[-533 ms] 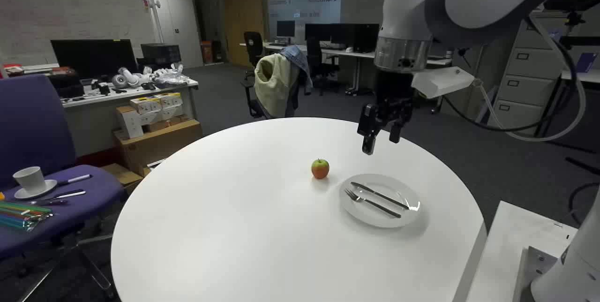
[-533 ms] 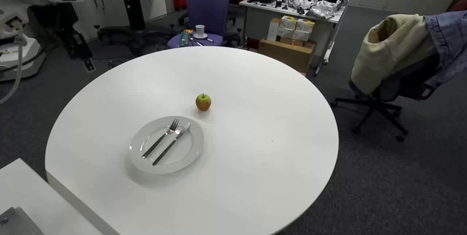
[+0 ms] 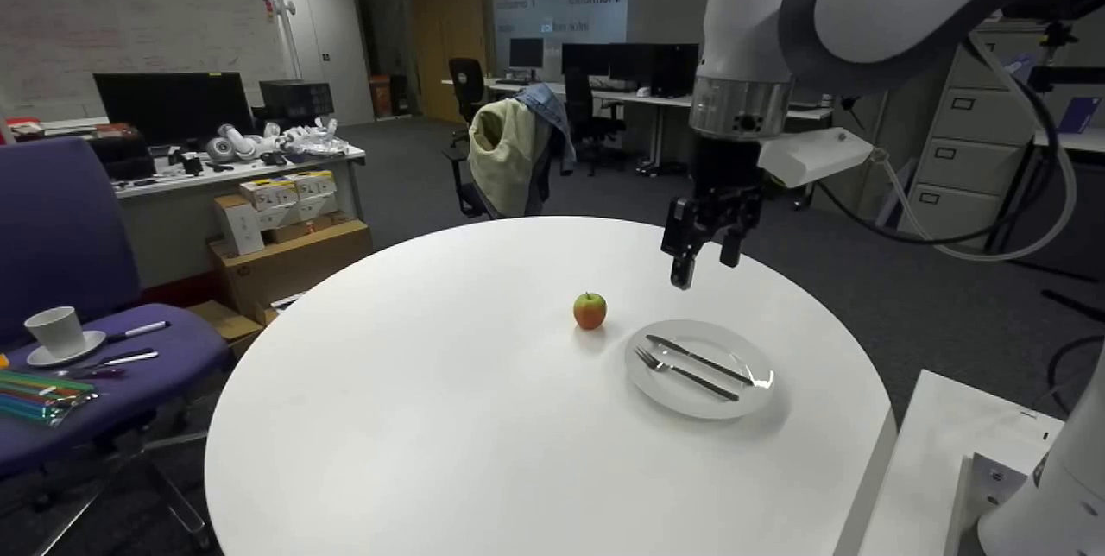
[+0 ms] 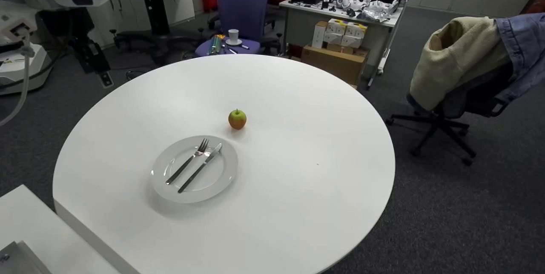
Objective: Remove the fork from the plate
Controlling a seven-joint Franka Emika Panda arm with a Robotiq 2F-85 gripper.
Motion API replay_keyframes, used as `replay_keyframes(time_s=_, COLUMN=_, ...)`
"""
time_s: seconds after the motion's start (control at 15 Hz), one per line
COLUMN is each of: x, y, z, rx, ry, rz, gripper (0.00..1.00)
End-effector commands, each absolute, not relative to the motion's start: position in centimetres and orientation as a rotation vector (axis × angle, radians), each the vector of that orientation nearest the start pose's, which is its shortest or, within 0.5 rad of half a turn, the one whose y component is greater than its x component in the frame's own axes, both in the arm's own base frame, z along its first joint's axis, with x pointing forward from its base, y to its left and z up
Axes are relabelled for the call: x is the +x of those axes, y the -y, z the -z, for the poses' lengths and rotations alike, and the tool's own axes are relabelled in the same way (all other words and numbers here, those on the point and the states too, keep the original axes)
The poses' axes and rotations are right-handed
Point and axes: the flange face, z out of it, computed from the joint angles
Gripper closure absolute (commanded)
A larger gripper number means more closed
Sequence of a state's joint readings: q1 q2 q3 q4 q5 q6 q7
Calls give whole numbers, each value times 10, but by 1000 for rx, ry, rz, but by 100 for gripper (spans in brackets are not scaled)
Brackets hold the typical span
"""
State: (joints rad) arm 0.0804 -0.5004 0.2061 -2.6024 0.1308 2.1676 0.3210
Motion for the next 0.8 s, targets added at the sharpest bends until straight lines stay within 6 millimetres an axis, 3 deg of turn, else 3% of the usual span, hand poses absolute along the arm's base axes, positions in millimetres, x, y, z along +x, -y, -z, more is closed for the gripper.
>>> replay_keyframes(time_s=0.0, x=372, y=-84, z=-402, rx=-3107, ry=-225, rz=61, gripper=0)
replay_keyframes(time_s=0.33, x=370, y=-31, z=-364, rx=-3118, ry=-244, rz=-5, gripper=0)
replay_keyframes(time_s=0.53, x=371, y=-7, z=-343, rx=-3174, ry=-107, rz=-66, gripper=0)
replay_keyframes(time_s=0.73, x=373, y=4, z=-327, rx=-3196, ry=79, rz=-157, gripper=0)
